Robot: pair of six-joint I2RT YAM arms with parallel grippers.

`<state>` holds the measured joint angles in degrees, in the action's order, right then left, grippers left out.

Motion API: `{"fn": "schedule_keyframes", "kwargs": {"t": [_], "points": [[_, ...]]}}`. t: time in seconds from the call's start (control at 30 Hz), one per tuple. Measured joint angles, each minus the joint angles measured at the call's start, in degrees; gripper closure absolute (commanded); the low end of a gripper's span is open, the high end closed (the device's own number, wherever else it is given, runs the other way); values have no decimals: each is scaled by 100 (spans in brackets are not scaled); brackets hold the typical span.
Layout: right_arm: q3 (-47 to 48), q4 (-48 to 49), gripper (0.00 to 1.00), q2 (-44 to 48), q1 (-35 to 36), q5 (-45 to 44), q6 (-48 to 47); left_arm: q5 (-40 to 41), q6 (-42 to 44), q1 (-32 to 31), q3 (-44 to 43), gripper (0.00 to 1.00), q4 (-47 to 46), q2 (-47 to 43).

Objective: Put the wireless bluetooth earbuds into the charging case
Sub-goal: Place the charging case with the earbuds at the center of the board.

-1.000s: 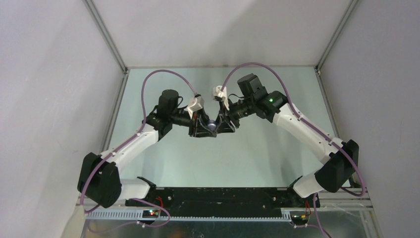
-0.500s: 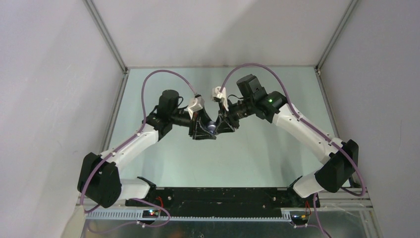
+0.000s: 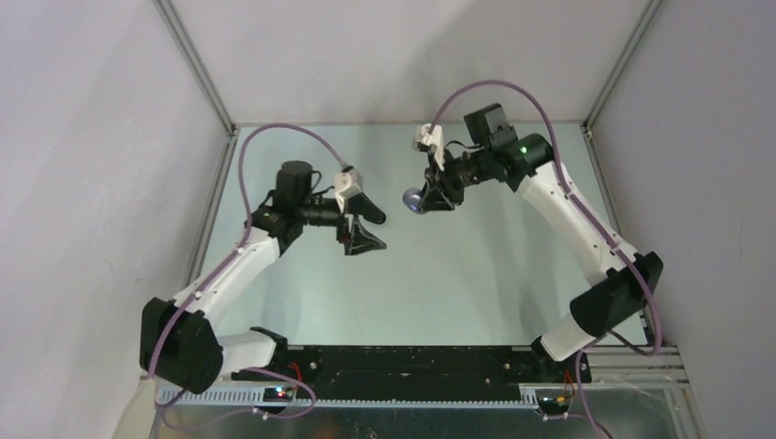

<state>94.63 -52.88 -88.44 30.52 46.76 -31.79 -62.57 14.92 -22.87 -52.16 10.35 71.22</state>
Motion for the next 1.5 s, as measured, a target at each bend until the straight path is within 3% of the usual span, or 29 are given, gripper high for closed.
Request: {"fn": "schedule_keyframes", "kwargs": {"t": [0.2, 0.4, 0.6, 1.0, 1.5], "points": [[1469, -1198, 82, -1423, -190, -911, -1058, 391, 282, 1187, -269, 1, 341, -595], [1694, -1766, 81, -2898, -254, -2144, -1797, 546, 726, 1974, -483, 1, 750, -1320], [1943, -1996, 79, -3663, -304, -2811, -2295, 590, 1047, 2155, -267, 1, 1038, -1777], [2155, -2177, 76, -4422, -354, -3156, -3049, 540, 1060, 2168, 247, 1, 1292, -1888], [2312, -1827, 37, -4787, -428, -3552, -3185, 369, 1056, 2168, 293, 1, 1252, -1886]]}}
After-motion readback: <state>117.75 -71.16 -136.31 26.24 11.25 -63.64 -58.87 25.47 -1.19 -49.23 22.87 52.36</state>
